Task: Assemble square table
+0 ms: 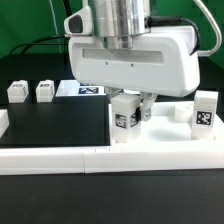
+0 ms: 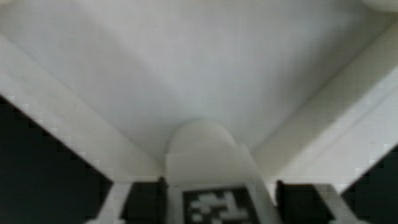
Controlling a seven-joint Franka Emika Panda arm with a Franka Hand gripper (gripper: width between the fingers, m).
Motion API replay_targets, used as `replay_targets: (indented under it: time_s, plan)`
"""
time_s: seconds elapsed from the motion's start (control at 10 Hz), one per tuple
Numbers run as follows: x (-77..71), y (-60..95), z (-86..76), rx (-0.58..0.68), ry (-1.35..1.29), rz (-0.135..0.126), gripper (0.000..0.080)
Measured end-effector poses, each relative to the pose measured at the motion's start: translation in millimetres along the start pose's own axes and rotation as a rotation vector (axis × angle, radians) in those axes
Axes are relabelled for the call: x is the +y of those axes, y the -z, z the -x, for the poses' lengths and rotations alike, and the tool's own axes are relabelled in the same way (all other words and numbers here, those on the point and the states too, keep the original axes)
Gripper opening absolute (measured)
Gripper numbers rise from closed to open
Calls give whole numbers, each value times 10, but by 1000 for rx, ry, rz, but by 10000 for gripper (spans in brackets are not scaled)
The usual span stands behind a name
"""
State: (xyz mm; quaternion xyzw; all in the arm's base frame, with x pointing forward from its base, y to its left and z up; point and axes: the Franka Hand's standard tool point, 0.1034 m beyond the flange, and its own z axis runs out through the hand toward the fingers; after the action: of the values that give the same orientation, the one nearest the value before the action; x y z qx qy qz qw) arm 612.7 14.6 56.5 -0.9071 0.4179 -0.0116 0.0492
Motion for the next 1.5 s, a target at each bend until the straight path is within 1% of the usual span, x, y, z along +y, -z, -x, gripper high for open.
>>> replay_targets:
  time_s: [0.1, 0.3, 0.4, 0.5, 0.6, 0.7, 0.9, 1.1, 1.3, 1.4, 1.5]
  plan:
    - [-5, 0, -1, 1, -86, -1, 278]
    - [-8, 0, 0, 1, -229, -1, 278]
    - [-16, 2, -5, -2, -349, 0, 278]
    - [-42, 3, -36, -16, -513, 14, 278]
    - [-86, -7, -59, -18, -650, 15, 278]
    - [-117, -14, -53, -26, -782, 22, 279]
    - [-150, -24, -67, -19, -1068, 27, 279]
    - [-136, -20, -84, 1, -1211, 30, 284]
    - [-113, -22, -89, 17, -1238, 35, 284]
    - [-116, -24, -85, 16, -1227, 35, 373]
    - [-116, -25, -84, 16, -1227, 35, 570]
